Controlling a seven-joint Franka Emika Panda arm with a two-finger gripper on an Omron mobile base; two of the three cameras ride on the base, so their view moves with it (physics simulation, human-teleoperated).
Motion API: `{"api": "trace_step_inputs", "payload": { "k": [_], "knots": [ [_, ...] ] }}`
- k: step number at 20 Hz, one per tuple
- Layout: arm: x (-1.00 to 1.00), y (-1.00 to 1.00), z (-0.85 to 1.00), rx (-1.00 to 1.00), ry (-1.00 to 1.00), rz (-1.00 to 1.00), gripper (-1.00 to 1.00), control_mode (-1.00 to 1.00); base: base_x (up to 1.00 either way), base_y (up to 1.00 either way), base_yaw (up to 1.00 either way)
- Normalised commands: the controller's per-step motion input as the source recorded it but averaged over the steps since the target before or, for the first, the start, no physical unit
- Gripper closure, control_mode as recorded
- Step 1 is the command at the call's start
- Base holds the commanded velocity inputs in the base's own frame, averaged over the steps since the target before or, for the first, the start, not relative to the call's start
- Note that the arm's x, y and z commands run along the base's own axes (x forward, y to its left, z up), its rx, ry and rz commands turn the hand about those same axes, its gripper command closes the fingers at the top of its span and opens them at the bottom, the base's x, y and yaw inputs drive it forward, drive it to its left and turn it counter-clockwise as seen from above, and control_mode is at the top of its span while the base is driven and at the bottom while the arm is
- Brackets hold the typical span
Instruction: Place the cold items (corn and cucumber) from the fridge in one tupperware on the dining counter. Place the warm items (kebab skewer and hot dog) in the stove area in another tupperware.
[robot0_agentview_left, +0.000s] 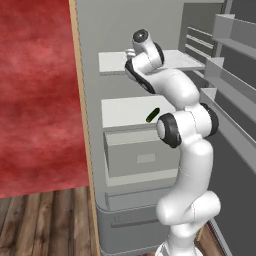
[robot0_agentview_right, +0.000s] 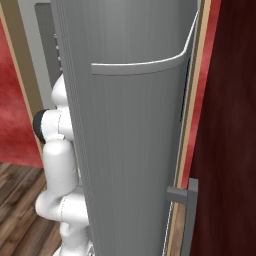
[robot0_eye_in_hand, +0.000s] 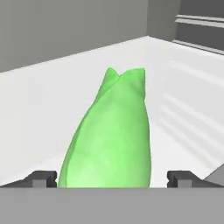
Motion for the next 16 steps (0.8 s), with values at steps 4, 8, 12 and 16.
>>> {"api": "trace_step_inputs", "payload": {
  "k": [4, 8, 12, 16],
  "knots": [
    [0.27, -0.36, -0.18, 0.04, -0.43, 0.0, -1.0, -1.0, 0.0, 0.0, 0.0],
    [0.36, -0.27, -0.88, 0.02, 0.01, 0.0, -1.0, -1.0, 0.0, 0.0, 0.0],
    [0.24, -0.02, -0.56, 0.1, 0.13, 0.02, 1.0, -1.0, 0.0, 0.0, 0.0],
    [0.0, 0.0, -0.43, 0.13, 0.27, 0.05, 1.0, -1.0, 0.0, 0.0, 0.0]
  ]
}}
